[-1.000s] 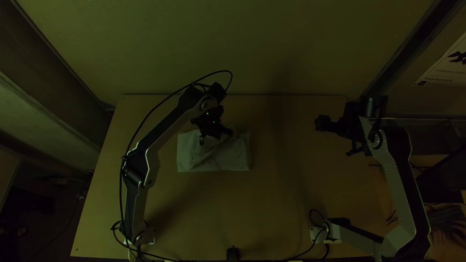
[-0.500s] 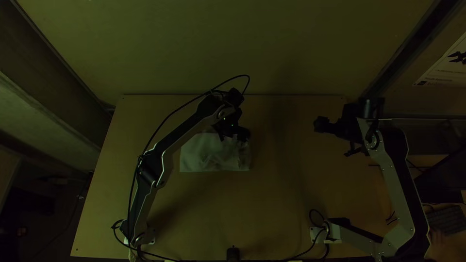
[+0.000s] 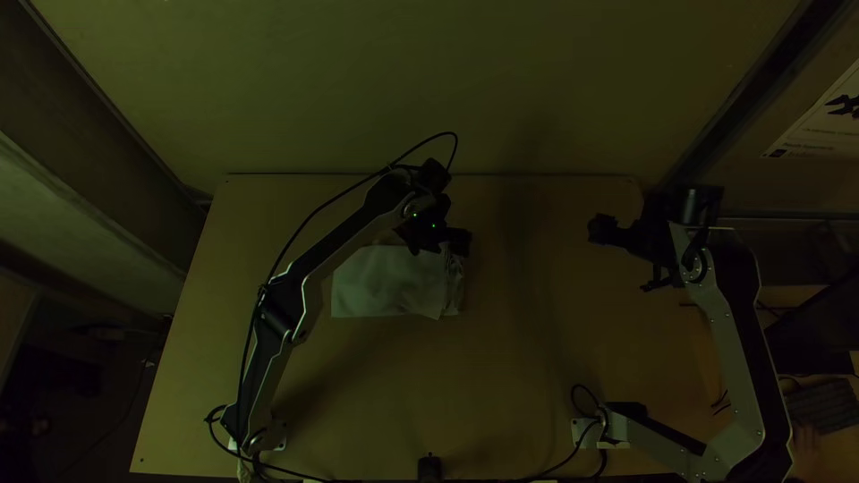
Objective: Fold the t-shirt
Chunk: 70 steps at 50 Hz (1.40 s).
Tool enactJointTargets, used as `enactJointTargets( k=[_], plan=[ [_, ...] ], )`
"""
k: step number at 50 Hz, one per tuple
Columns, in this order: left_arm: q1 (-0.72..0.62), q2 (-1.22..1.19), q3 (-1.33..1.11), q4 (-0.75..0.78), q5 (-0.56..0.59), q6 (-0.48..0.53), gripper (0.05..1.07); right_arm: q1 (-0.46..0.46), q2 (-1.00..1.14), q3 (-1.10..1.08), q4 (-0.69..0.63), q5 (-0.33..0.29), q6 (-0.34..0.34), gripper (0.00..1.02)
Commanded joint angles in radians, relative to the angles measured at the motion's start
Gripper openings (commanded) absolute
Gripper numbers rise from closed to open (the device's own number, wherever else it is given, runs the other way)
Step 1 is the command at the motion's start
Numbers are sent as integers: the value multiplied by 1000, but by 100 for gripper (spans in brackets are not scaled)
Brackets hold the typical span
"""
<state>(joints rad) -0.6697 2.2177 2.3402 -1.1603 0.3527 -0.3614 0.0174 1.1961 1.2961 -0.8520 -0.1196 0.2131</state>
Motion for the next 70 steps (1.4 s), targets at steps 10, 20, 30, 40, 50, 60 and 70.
enactJointTargets(
  k=[10,20,30,40,50,60,70],
  plan=[
    [213,-214,-30,1,-75,127,103,30,-32,6,174,44,-57,99],
    [386,-383,-68,-2,-78,170,103,69,-36,100,261,112,-179,99],
    [561,-559,-125,-1,-112,219,103,58,-76,120,361,112,-250,99],
    [668,-776,-331,113,-182,266,103,58,-165,74,447,120,-294,99],
    [683,-1050,-728,367,-221,302,103,76,-325,-49,510,156,-336,99],
    [683,-1270,-1047,522,-268,225,103,69,-503,-256,607,161,-317,99],
    [685,-1478,-1328,674,-313,188,103,65,-714,-497,683,161,-316,99]
  ],
)
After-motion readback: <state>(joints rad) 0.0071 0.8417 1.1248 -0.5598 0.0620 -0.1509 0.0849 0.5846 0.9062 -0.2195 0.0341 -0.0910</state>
